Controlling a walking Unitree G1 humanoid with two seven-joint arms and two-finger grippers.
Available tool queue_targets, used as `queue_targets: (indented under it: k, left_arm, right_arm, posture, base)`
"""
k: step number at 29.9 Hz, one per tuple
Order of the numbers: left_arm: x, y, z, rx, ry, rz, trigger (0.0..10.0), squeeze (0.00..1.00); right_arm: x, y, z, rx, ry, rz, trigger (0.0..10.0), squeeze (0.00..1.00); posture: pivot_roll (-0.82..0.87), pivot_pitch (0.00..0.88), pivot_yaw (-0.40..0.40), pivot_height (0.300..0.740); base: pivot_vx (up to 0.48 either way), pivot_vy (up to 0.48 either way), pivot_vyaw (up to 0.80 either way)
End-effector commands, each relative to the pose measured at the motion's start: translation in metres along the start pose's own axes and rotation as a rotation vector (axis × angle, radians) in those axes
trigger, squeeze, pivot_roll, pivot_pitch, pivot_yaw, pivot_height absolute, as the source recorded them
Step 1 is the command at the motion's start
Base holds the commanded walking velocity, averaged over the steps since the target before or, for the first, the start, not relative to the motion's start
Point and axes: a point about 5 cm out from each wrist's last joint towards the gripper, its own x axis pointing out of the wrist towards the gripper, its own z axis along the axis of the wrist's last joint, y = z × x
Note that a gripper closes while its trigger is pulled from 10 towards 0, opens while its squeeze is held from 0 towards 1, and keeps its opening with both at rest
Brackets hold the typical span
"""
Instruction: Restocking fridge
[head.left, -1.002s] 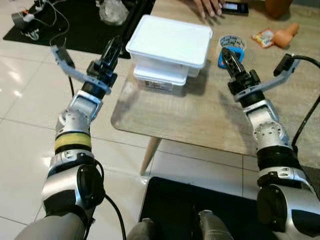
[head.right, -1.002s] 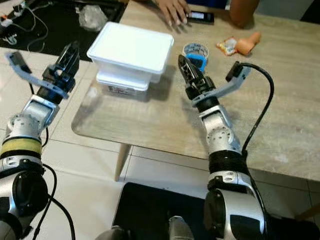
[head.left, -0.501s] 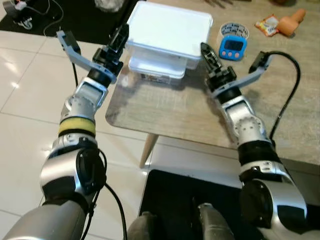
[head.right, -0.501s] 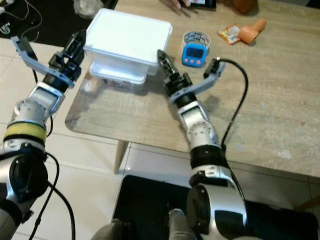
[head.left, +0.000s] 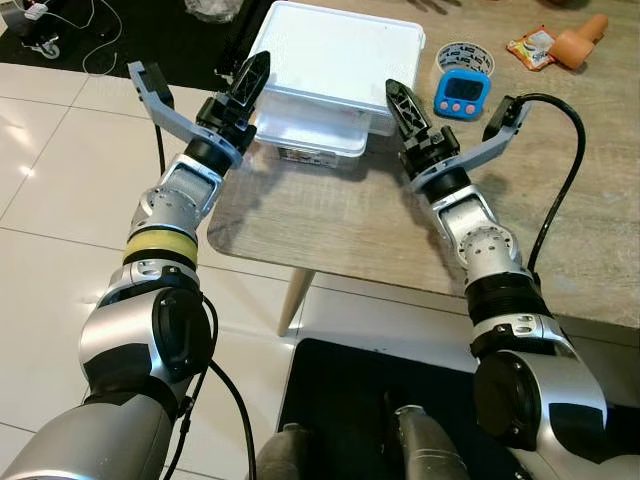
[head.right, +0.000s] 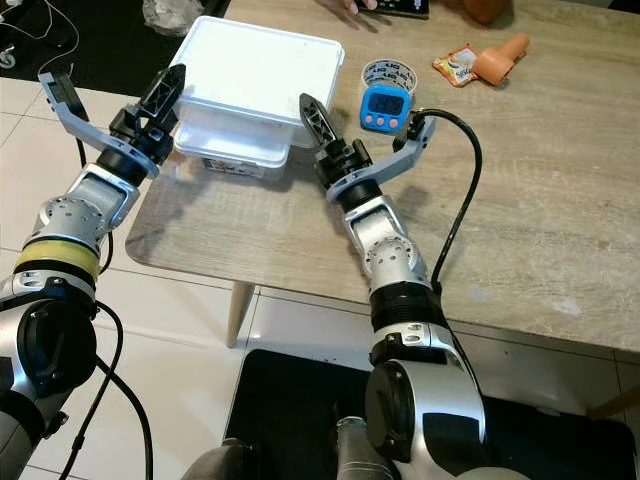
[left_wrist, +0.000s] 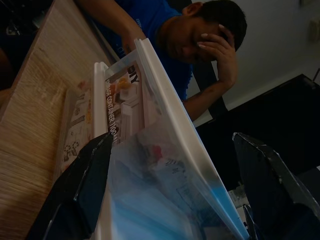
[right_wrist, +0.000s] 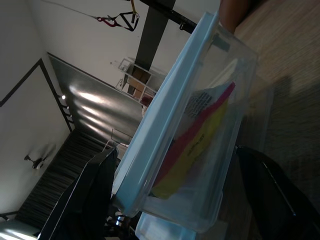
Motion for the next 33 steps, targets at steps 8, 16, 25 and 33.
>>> queue_targets:
  k: [8, 16, 25, 33]
  left_arm:
    - [-0.002, 0.002, -0.007, -0.005, 0.021, -0.01, 10.0, 0.0]
    - [-0.006, 0.005, -0.014, -0.023, 0.026, -0.021, 10.0, 0.0]
    - [-0.008, 0.001, -0.022, -0.061, 0.059, -0.093, 10.0, 0.0]
    - [-0.01, 0.001, -0.027, -0.069, 0.072, -0.111, 10.0, 0.0]
  right_arm:
    - [-0.005, -0.006, -0.013, 0.013, 0.048, -0.026, 10.0, 0.0]
    - [-0.005, -0.003, -0.012, 0.04, 0.053, -0.001, 10.0, 0.0]
    - [-0.003, 0.004, -0.016, 0.064, 0.065, 0.044, 10.0, 0.0]
    - [-0.003, 0.005, -0.016, 0.058, 0.061, 0.054, 0.0, 0.0]
  posture:
    - [-0.07, 0.405, 0.0, 0.74]
    - [-0.08, 0.386, -0.004, 0.74]
    - [-0.08, 0.377, -0.008, 0.74]
    - [-0.08, 0.369, -0.012, 0.74]
  base:
    - [0.0, 0.0, 0.0]
    - [0.0, 0.0, 0.0]
    - [0.0, 0.0, 0.0]
    - [0.0, 0.0, 0.0]
